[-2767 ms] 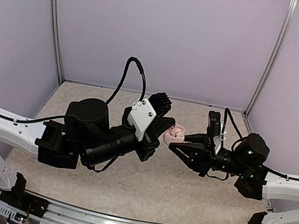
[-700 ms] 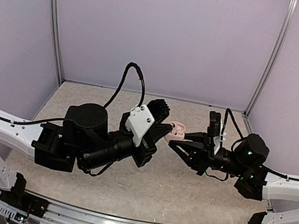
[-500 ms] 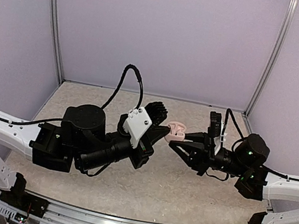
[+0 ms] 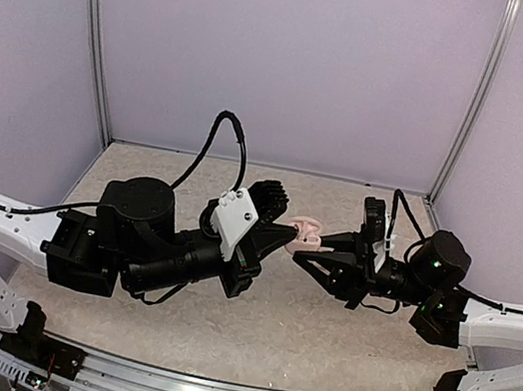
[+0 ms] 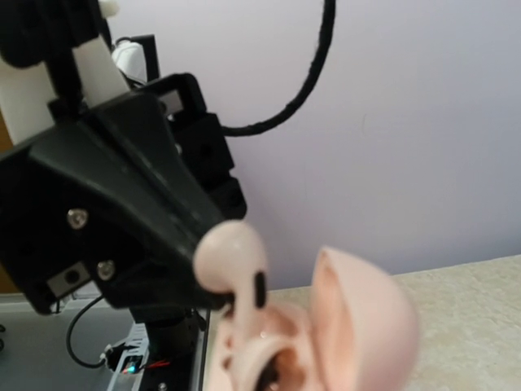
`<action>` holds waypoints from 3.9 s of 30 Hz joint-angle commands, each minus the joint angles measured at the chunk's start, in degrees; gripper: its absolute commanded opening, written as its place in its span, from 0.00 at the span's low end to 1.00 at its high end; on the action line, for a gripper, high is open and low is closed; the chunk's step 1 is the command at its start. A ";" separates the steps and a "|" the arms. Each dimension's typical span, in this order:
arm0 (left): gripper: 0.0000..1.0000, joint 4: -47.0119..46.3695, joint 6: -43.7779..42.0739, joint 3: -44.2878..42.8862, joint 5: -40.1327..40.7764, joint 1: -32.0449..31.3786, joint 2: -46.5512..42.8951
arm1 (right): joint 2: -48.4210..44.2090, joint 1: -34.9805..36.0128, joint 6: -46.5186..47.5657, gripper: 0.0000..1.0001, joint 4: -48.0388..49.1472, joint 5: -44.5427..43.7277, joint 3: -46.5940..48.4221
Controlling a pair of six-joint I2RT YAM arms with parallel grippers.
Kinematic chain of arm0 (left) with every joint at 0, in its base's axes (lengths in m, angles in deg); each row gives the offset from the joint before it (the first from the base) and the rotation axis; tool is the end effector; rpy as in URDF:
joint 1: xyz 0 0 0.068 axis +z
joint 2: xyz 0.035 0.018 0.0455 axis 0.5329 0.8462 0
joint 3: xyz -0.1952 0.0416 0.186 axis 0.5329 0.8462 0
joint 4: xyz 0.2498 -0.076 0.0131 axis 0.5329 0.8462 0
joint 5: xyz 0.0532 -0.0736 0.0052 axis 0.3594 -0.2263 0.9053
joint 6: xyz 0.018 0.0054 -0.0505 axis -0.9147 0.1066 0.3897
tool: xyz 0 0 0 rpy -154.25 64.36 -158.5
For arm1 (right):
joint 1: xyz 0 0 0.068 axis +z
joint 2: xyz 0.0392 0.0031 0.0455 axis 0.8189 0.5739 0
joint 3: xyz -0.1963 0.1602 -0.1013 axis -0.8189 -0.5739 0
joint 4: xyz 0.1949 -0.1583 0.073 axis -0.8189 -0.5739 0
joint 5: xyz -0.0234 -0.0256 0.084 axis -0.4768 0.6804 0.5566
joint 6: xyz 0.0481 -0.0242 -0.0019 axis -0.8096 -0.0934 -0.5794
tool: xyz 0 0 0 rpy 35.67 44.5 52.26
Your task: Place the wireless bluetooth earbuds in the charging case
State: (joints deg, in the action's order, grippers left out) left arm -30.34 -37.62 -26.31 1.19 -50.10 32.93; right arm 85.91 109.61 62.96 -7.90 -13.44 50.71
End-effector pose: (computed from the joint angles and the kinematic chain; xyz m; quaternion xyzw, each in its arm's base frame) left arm 0.0578 -0.3171 0.3528 0.4281 0.5726 -0.2496 0.6531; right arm 0.1247 0.2086 0.2935 -0.4091 0.4868 0.5700 0.5203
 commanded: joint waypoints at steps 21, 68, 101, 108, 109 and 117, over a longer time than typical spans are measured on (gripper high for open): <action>0.14 6.36 1.74 -0.38 -0.38 2.41 -1.89 | -0.33 0.81 0.68 0.00 1.09 3.18 0.75; 0.26 6.86 -1.30 0.06 -10.14 2.10 -4.25 | -0.76 0.72 0.01 0.00 0.78 0.66 -1.00; 0.34 3.45 19.58 1.90 -23.40 10.97 -5.67 | -1.44 0.79 -0.20 0.00 1.60 -0.21 -1.75; 0.31 3.24 19.47 2.35 -24.25 11.89 -5.46 | -0.97 0.77 -0.70 0.00 2.83 1.81 -1.79; 0.31 3.19 19.43 2.33 -24.25 11.90 -5.41 | -0.89 0.82 -0.68 0.00 2.81 1.92 -1.77; 0.28 3.33 18.89 2.13 -27.21 11.90 -4.88 | -0.85 0.82 -0.73 0.00 2.61 2.02 -1.59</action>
State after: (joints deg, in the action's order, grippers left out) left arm -25.49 -18.70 -24.50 -24.07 -38.56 27.47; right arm 85.17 109.70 62.94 -7.16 -12.08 49.29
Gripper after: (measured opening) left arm 0.283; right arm 0.203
